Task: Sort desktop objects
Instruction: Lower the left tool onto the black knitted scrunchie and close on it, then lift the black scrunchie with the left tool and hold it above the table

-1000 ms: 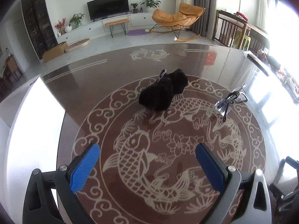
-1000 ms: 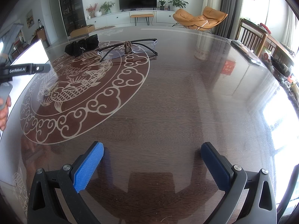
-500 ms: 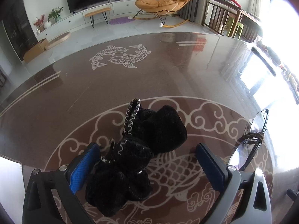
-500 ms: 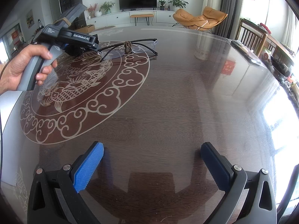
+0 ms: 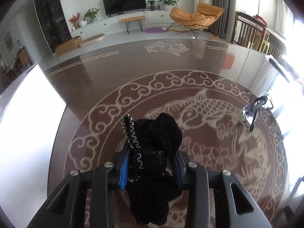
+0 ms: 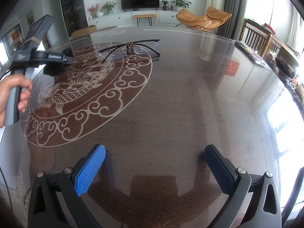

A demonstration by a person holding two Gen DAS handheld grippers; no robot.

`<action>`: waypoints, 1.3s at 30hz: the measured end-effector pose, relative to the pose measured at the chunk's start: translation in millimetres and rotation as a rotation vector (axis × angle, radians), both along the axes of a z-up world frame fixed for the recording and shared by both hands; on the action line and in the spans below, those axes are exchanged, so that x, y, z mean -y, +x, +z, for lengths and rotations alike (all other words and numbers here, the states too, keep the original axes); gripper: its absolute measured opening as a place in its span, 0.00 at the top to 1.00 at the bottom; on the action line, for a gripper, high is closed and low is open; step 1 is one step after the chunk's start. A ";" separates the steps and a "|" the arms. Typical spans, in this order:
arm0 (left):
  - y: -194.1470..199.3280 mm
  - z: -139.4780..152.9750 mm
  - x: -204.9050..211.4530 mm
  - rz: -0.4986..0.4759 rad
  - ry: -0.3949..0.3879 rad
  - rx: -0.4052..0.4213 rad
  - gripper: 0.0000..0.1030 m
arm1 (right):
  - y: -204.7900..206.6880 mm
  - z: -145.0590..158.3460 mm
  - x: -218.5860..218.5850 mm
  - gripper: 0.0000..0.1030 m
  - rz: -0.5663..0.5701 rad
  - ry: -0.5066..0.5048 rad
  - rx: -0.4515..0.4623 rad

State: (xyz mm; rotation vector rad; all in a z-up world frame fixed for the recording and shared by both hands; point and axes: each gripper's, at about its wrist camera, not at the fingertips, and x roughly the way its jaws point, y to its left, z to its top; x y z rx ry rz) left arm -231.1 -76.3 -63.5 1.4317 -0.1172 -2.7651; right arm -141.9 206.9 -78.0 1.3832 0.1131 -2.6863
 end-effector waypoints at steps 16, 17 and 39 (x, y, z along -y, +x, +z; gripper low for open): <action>136.2 -8.6 28.6 0.105 0.054 -0.037 0.30 | -0.6 0.1 -0.2 0.00 0.000 0.000 0.000; 135.0 -9.1 29.6 0.105 0.062 -0.033 0.28 | 0.0 0.0 -0.1 0.00 0.000 0.000 0.000; 127.7 -14.5 31.7 0.121 0.071 0.011 0.00 | -0.3 0.0 -0.3 0.00 0.000 0.000 0.000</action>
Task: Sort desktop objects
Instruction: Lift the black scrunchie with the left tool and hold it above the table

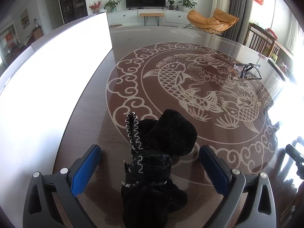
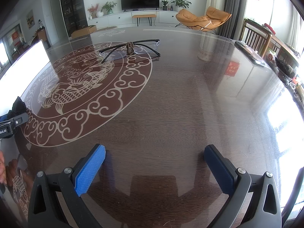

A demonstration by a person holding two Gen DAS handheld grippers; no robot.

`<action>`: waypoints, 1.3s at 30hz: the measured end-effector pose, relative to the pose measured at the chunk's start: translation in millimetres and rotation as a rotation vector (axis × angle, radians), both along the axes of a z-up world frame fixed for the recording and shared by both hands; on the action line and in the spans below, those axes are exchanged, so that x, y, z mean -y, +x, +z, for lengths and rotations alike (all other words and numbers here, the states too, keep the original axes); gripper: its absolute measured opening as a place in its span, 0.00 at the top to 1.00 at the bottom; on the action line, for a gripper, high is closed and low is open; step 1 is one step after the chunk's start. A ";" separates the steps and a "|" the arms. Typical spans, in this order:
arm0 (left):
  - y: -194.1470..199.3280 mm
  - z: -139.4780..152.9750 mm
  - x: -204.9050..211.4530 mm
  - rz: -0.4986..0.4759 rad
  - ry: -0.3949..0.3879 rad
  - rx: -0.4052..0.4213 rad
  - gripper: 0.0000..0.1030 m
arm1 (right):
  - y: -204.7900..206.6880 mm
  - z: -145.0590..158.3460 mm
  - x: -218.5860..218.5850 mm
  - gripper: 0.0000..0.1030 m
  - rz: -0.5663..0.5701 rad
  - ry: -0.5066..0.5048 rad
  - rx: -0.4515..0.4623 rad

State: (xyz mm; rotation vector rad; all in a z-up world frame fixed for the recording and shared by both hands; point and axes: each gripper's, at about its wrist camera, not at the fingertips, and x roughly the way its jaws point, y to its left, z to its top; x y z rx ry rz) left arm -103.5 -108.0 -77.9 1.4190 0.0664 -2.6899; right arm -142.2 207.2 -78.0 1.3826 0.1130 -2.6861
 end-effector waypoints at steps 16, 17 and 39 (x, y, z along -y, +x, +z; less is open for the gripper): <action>-0.3 -0.1 0.3 0.002 -0.001 0.000 0.00 | 0.1 0.0 -0.1 0.00 0.000 0.000 0.000; -0.3 -0.2 0.2 0.001 -0.001 0.000 0.00 | 0.2 -0.1 -0.1 0.00 0.000 0.000 0.000; -3.0 -0.1 0.5 0.008 -0.003 -0.002 0.00 | -25.2 15.6 -9.3 0.00 -0.051 -0.215 0.043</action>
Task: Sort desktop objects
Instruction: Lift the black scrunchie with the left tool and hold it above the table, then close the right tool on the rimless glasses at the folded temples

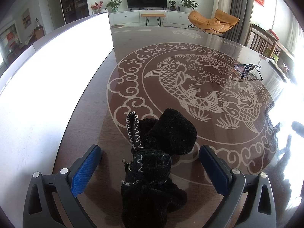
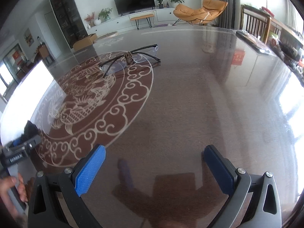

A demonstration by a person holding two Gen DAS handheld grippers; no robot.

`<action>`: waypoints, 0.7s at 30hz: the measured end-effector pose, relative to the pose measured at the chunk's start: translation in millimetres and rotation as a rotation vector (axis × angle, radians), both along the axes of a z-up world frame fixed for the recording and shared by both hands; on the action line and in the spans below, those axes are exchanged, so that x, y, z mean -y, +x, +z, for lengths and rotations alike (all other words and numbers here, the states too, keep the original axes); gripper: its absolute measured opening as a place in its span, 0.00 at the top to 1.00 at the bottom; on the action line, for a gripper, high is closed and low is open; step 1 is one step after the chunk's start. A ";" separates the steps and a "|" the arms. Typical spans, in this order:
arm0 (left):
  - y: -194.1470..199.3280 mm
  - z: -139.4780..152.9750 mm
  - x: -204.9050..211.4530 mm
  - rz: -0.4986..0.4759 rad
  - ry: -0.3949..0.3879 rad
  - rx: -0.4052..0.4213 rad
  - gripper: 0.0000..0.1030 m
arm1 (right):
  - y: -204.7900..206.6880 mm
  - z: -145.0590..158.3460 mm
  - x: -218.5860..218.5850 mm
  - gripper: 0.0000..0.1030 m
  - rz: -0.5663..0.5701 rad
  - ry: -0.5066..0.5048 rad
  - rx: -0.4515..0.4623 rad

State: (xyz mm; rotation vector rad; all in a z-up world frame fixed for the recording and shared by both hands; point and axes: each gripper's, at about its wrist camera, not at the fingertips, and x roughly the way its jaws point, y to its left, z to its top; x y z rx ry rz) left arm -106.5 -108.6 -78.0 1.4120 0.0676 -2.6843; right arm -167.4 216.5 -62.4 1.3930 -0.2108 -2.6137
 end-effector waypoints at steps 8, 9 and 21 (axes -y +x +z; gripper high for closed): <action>0.1 0.0 -0.1 -0.005 0.002 -0.002 0.00 | -129.1 18.0 53.4 0.00 -0.184 -0.191 0.121; 0.1 0.1 -0.2 -0.005 0.002 -0.002 0.00 | -141.8 14.9 57.6 0.00 -0.237 -0.195 0.145; -2.5 -2.2 -0.9 -0.005 0.006 -0.003 0.00 | -171.4 1.0 131.6 0.45 -0.096 0.221 0.038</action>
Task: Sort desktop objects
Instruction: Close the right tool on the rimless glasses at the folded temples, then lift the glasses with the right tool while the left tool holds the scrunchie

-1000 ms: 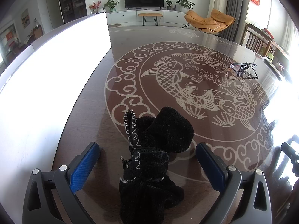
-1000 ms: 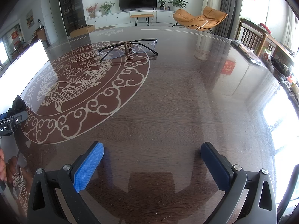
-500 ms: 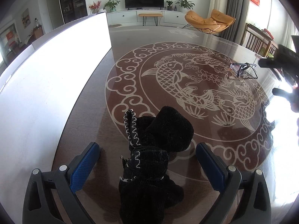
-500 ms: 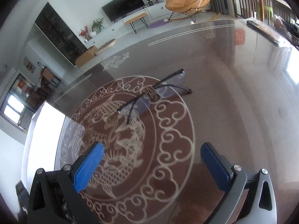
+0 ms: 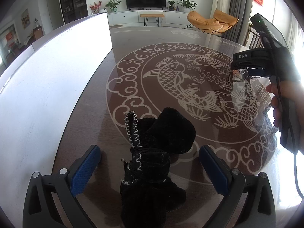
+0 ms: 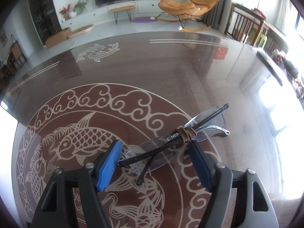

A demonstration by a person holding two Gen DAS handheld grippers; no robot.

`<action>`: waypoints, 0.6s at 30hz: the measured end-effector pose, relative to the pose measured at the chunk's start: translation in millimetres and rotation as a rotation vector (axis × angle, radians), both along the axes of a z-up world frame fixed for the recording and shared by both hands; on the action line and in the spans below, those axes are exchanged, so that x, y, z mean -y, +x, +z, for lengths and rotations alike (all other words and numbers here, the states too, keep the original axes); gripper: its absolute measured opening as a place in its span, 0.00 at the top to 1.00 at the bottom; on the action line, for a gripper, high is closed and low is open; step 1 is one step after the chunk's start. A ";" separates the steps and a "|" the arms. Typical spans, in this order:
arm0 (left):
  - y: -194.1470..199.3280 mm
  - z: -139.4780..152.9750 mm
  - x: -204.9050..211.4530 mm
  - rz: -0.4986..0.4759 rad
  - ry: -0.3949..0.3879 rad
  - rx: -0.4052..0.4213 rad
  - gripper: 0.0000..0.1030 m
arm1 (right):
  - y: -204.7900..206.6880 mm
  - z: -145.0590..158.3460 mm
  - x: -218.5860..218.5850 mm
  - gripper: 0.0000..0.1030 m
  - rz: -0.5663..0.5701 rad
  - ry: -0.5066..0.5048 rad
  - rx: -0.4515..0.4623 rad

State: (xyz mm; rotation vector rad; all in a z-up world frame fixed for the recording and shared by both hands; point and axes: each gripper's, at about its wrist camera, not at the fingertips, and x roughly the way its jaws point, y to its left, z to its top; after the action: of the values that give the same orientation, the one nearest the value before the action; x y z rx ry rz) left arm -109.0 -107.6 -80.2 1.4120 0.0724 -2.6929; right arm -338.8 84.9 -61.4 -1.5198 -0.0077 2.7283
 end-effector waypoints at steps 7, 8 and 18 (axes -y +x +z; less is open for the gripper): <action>-0.7 -0.3 -0.1 0.000 0.000 0.000 0.00 | 47.9 -4.0 6.3 0.45 0.191 -0.002 -0.069; -0.9 -0.3 0.0 0.000 0.000 0.000 0.00 | 61.0 -5.4 6.1 0.45 0.220 -0.004 -0.072; -1.0 -0.6 -1.0 0.003 -0.002 -0.001 0.00 | 214.5 -14.0 -15.1 0.45 0.381 -0.019 -0.073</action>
State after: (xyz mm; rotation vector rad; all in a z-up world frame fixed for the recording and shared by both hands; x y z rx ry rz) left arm -110.0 -106.6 -80.9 1.4091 0.0714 -2.6908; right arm -124.3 100.0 -75.4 -1.5632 -0.3021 3.0767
